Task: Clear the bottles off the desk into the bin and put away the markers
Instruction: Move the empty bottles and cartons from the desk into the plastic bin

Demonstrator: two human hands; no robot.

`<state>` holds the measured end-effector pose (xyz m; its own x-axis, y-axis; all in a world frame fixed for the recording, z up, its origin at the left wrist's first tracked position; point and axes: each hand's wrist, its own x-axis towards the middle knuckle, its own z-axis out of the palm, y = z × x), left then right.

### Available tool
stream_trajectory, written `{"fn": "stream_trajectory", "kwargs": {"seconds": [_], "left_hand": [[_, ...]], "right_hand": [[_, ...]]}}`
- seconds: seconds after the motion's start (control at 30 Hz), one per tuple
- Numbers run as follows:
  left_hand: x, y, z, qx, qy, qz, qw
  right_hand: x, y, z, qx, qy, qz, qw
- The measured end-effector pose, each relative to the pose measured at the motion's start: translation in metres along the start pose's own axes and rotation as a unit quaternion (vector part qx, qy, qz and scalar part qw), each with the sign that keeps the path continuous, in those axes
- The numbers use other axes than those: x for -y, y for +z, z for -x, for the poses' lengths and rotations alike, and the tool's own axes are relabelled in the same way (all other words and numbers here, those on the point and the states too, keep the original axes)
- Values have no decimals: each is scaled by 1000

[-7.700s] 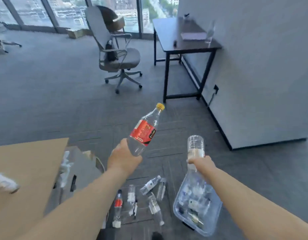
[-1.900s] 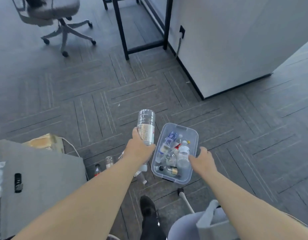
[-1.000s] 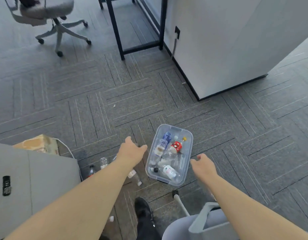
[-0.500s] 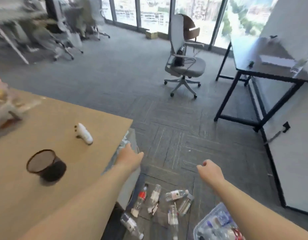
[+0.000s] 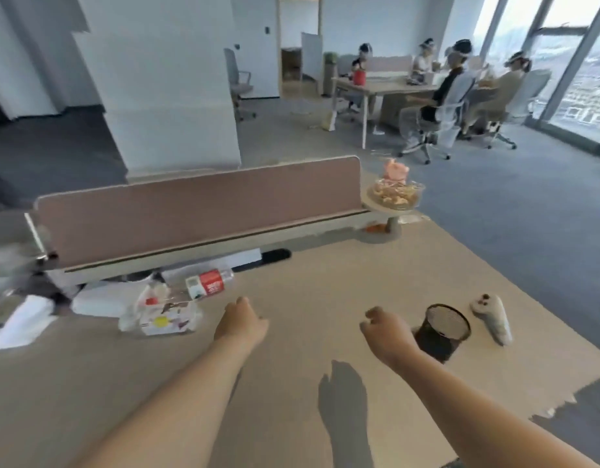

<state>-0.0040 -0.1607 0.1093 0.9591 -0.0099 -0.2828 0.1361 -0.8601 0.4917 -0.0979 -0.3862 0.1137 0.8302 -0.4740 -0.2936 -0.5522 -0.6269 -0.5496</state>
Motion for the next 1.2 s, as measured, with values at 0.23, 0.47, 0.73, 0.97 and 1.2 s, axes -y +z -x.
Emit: {"fn": "stream_trajectory", "kwargs": {"seconds": [0.23, 0.47, 0.73, 0.97, 1.2], "left_hand": [[124, -42, -26, 1, -107, -12, 994], [177, -67, -69, 7, -105, -181, 978], [184, -47, -167, 17, -71, -237, 969], [199, -30, -178, 44, -15, -245, 968], [211, -32, -143, -10, -137, -178, 974]], "right_hand": [[100, 118, -9, 153, -123, 110, 974], [184, 164, -87, 184, -195, 151, 951], [238, 202, -157, 150, -278, 109, 942], [267, 204, -181, 130, -372, 46, 918], [321, 238, -194, 167, -355, 117, 912]]}}
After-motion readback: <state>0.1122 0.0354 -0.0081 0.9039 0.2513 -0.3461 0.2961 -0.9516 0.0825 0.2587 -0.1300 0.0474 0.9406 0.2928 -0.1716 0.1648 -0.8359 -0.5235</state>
